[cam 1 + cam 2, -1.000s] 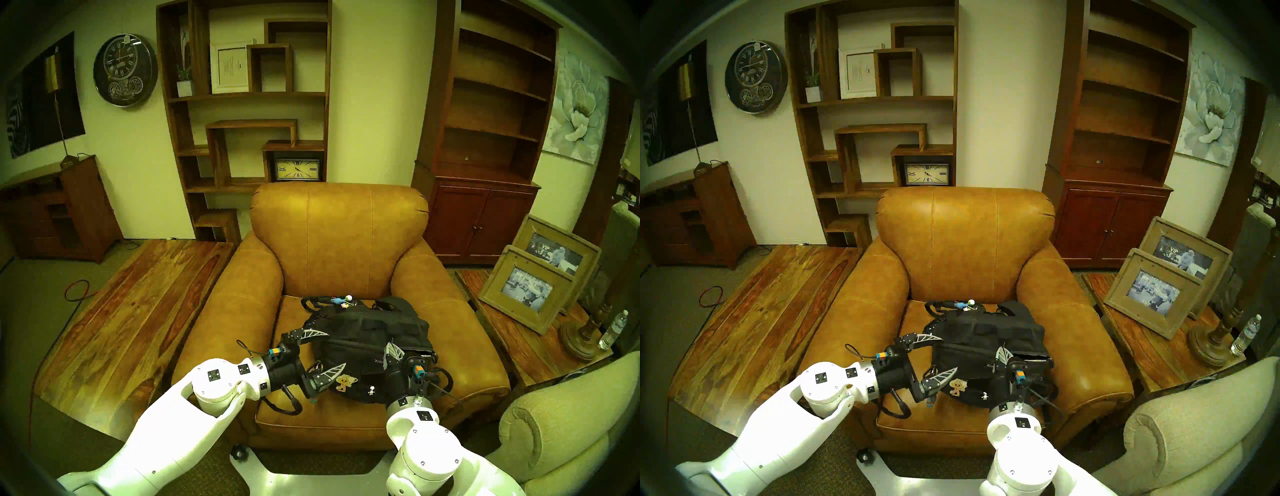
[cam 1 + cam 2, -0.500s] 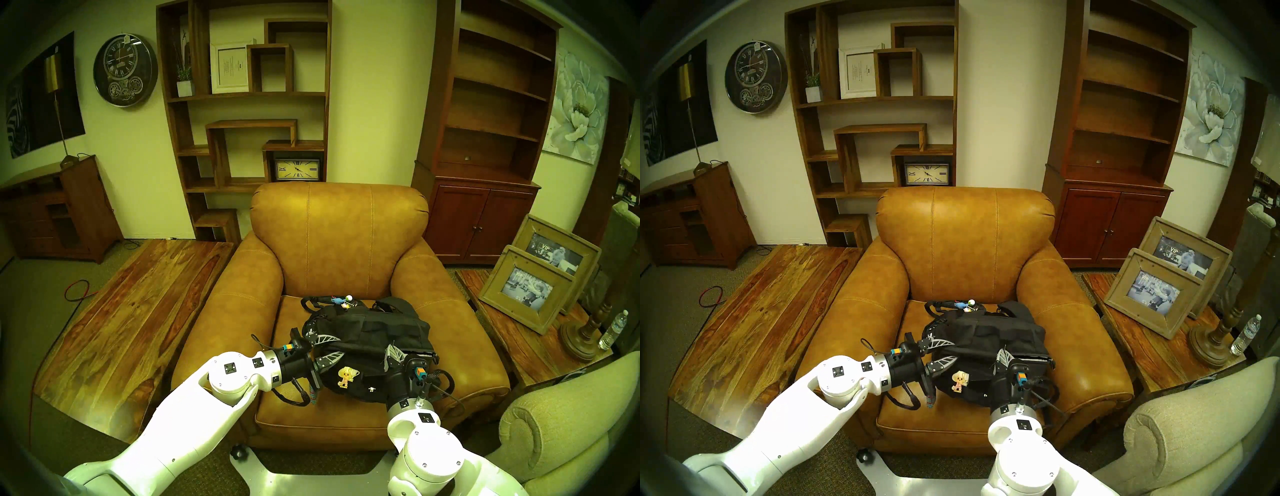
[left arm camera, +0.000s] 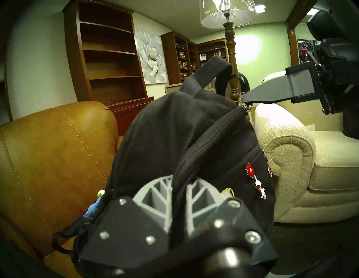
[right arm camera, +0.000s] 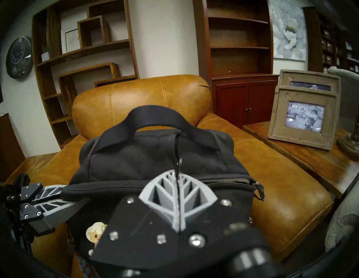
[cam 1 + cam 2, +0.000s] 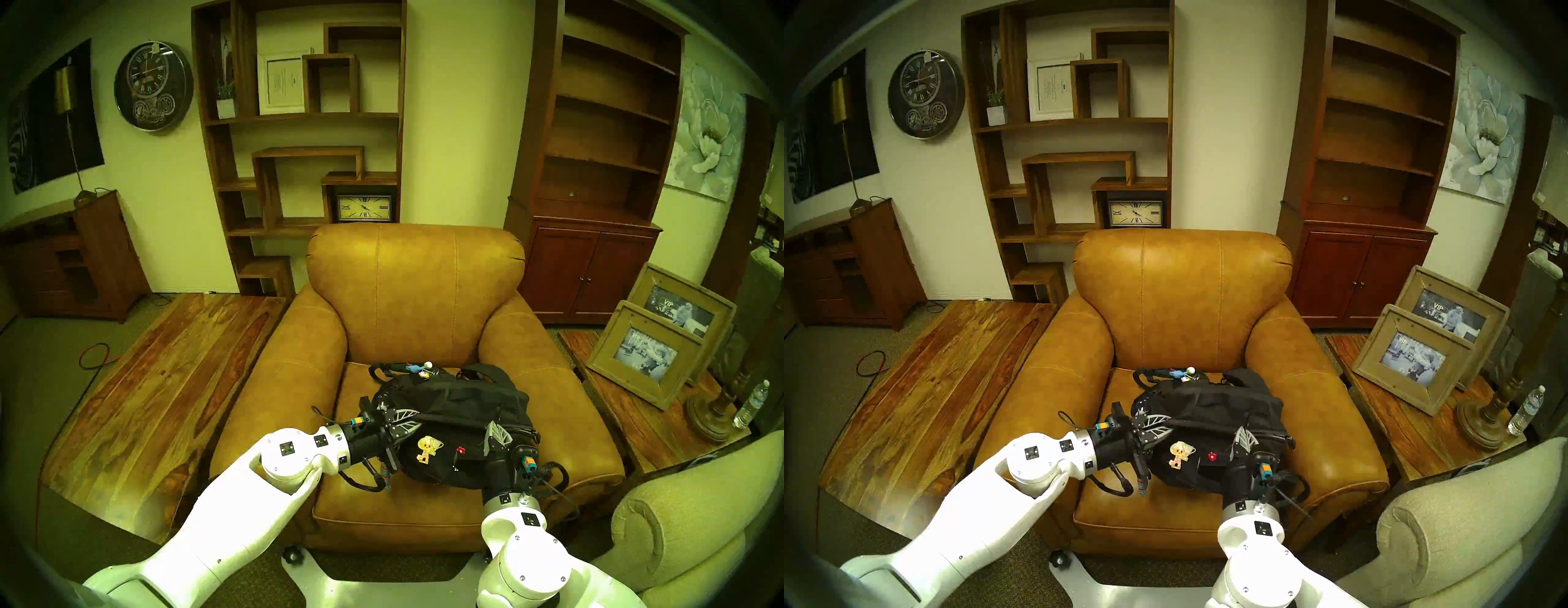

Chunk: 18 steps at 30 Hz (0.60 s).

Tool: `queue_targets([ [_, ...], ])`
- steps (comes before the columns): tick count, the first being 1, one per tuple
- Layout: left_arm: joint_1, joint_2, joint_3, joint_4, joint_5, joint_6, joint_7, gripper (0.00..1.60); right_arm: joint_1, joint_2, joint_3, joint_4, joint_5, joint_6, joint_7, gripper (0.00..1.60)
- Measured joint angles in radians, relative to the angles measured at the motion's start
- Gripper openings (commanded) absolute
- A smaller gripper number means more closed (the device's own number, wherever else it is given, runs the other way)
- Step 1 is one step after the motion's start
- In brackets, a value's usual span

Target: Close a bag with a zipper

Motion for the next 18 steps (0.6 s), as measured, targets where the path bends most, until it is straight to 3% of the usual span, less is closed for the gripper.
queue_targets([
  [18,0.038,0.015,-0.049,-0.048,-0.059,0.046,0.0,0.0,0.026,-0.108,0.035,0.205,-0.11,-0.267,-0.097,0.0],
])
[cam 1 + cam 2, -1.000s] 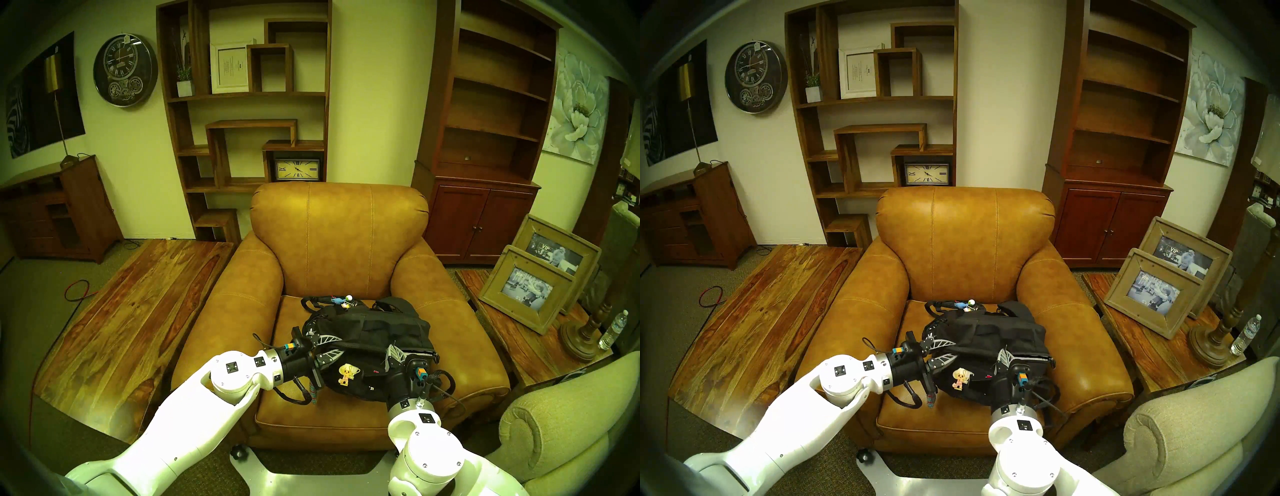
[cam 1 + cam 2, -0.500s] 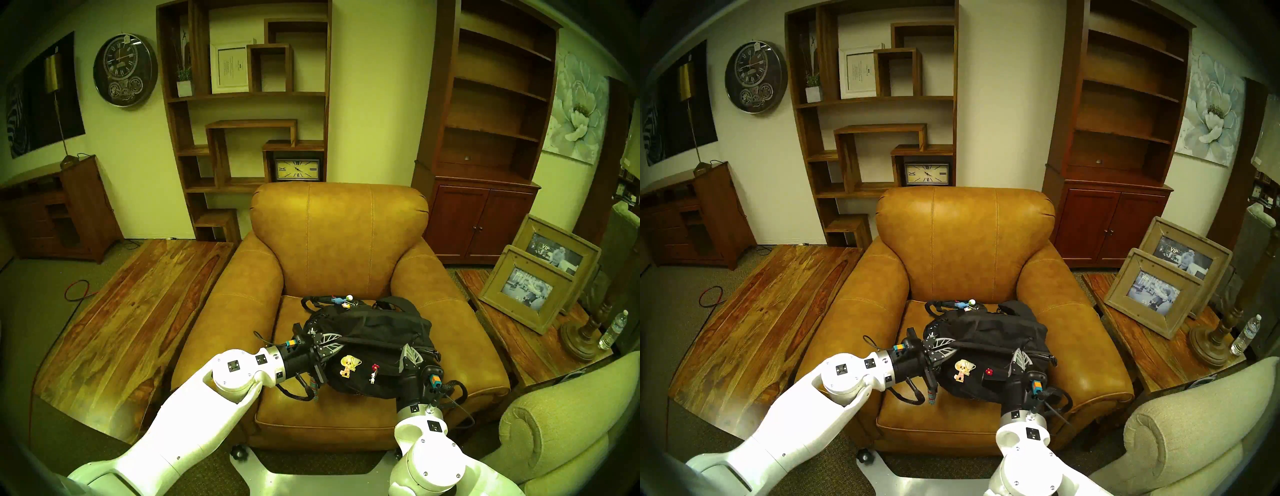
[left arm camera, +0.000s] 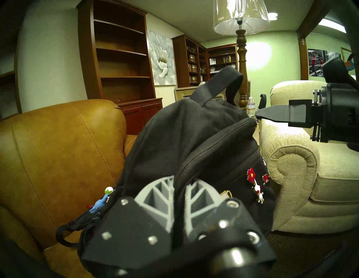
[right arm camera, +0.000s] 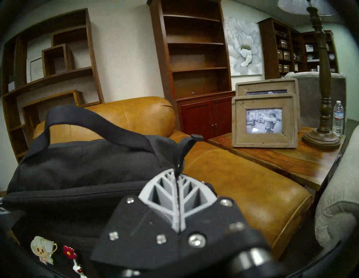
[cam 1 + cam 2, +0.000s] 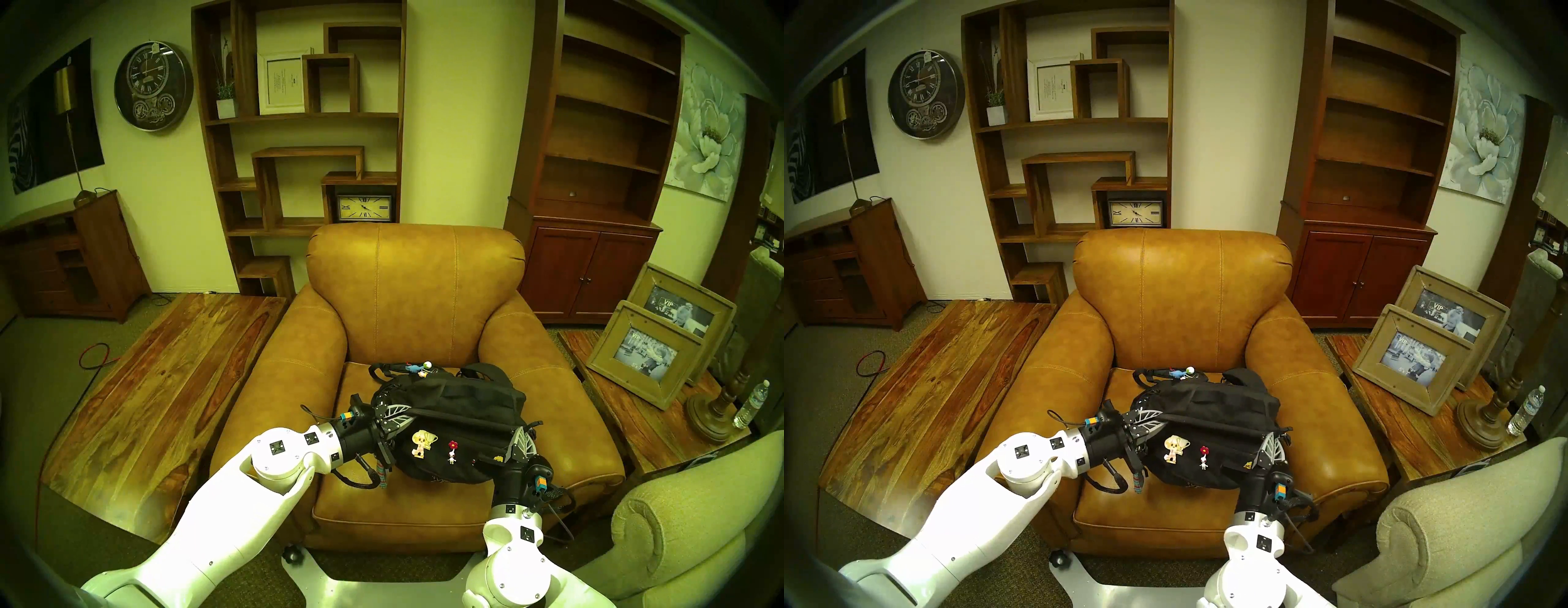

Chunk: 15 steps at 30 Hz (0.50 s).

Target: Close a bag with a zipper

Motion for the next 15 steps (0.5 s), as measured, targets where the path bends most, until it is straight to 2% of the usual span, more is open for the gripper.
queue_targets([
  [3,0.009,0.007,-0.006,-0.014,-0.008,0.015,-0.004,0.0,0.005,-0.013,0.011,0.023,0.013,-0.031,0.0,0.0],
  [7,0.025,0.018,-0.01,-0.033,-0.017,0.034,-0.009,0.0,0.008,-0.026,0.034,0.05,0.078,-0.059,0.003,0.0],
  [15,0.05,0.031,-0.014,-0.055,-0.026,0.049,-0.014,0.0,-0.005,-0.022,0.068,0.092,0.154,-0.125,0.029,0.0],
])
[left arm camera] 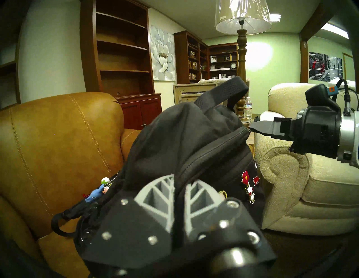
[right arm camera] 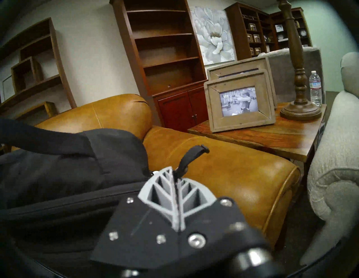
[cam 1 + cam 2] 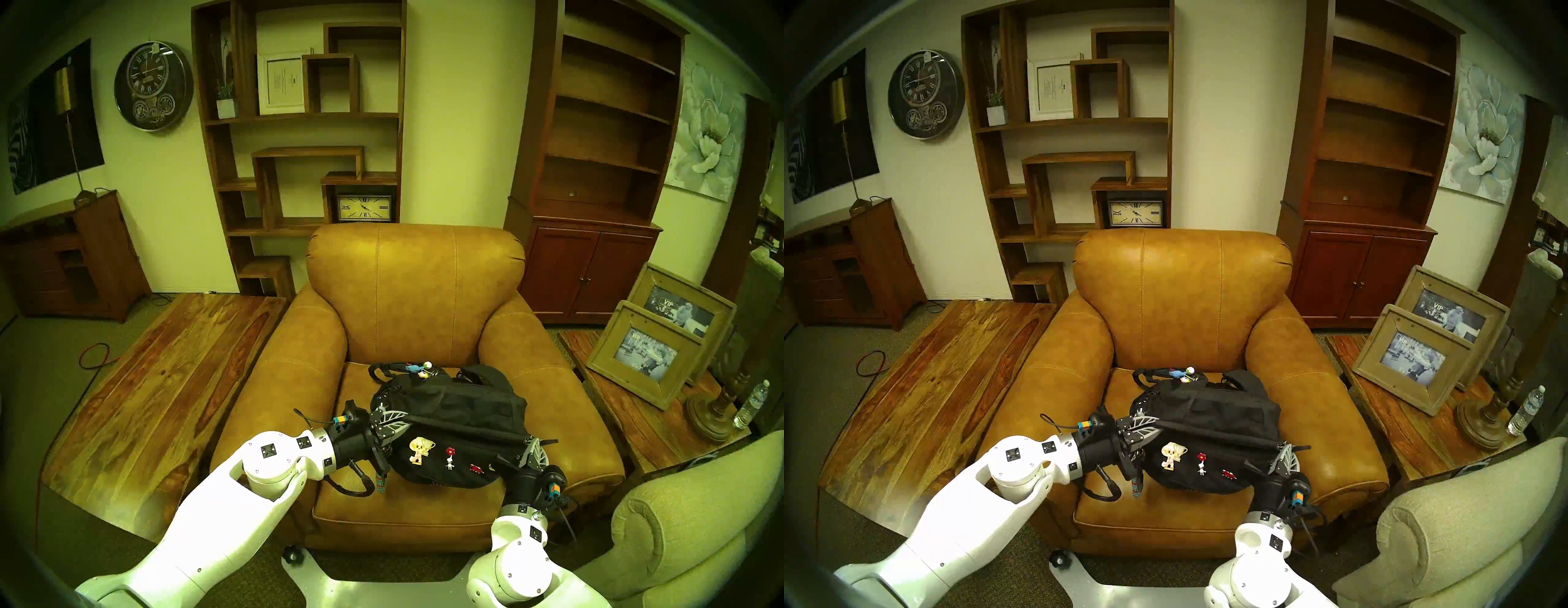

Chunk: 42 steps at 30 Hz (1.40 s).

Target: Close a bag with a zipper

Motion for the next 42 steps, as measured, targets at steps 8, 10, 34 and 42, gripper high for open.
queue_targets([
  [8,0.009,0.01,-0.016,-0.009,-0.005,0.009,0.003,0.0,-0.006,0.006,0.006,0.075,-0.008,-0.107,0.03,0.0],
  [10,0.01,0.011,-0.02,-0.012,-0.007,0.012,0.004,0.0,-0.003,0.006,0.005,0.09,-0.009,-0.12,0.044,0.0],
  [34,0.022,0.018,-0.039,-0.04,-0.015,0.04,0.004,0.0,-0.02,0.072,0.043,0.056,0.242,-0.175,0.246,0.0],
  [42,0.023,0.021,-0.042,-0.043,-0.018,0.042,-0.004,0.0,-0.048,0.126,0.065,0.032,0.332,-0.15,0.328,0.0],
])
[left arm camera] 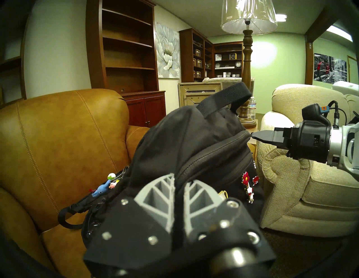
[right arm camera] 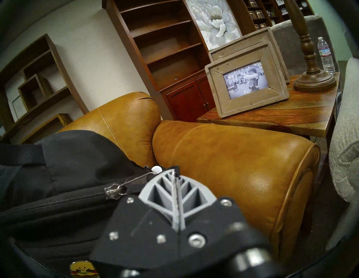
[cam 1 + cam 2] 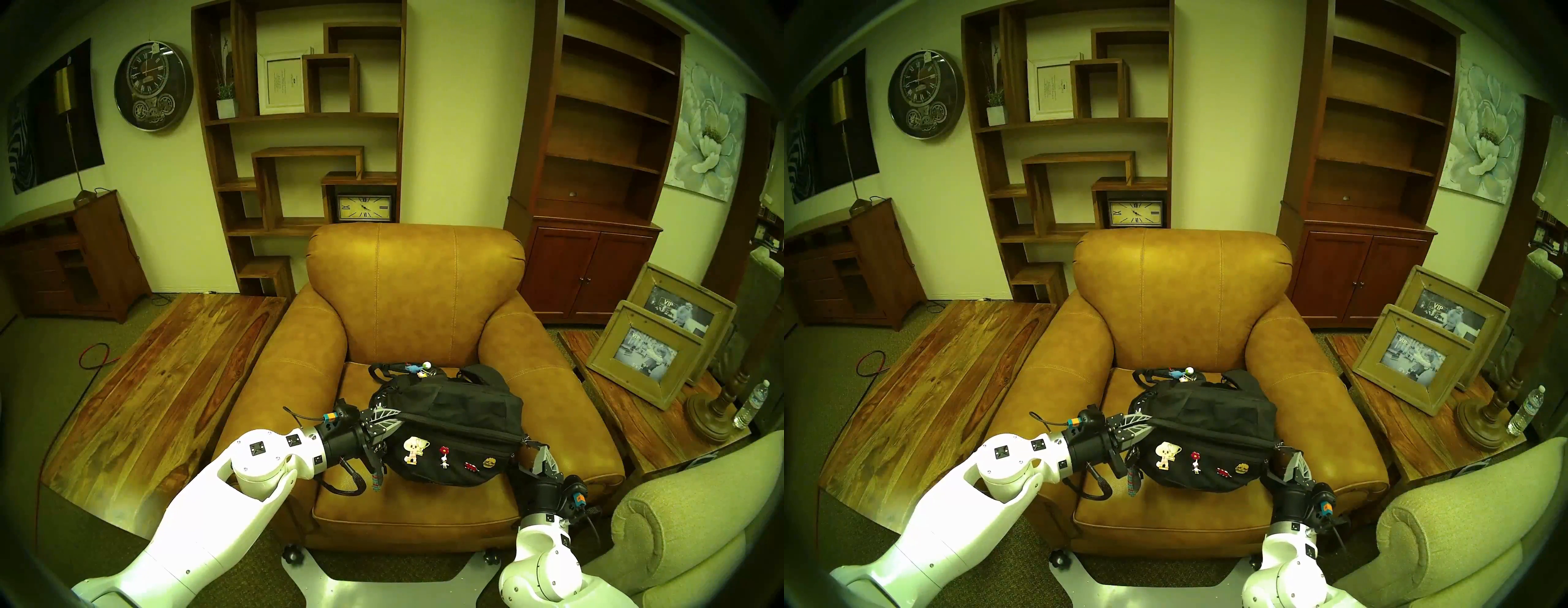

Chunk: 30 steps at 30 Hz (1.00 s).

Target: Close a bag with a zipper

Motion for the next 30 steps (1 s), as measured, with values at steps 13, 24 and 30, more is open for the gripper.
queue_targets([
  [13,-0.006,0.001,-0.006,-0.01,-0.006,0.008,-0.019,0.0,-0.011,0.013,0.023,0.048,0.059,-0.022,0.076,0.0],
  [24,-0.022,0.017,-0.071,-0.05,-0.033,0.004,-0.015,0.0,0.0,-0.009,0.05,0.123,0.09,-0.049,0.079,0.0],
  [30,-0.021,0.027,-0.089,-0.073,-0.046,0.004,-0.011,0.0,0.009,-0.02,0.049,0.143,0.096,-0.065,0.09,1.6],
])
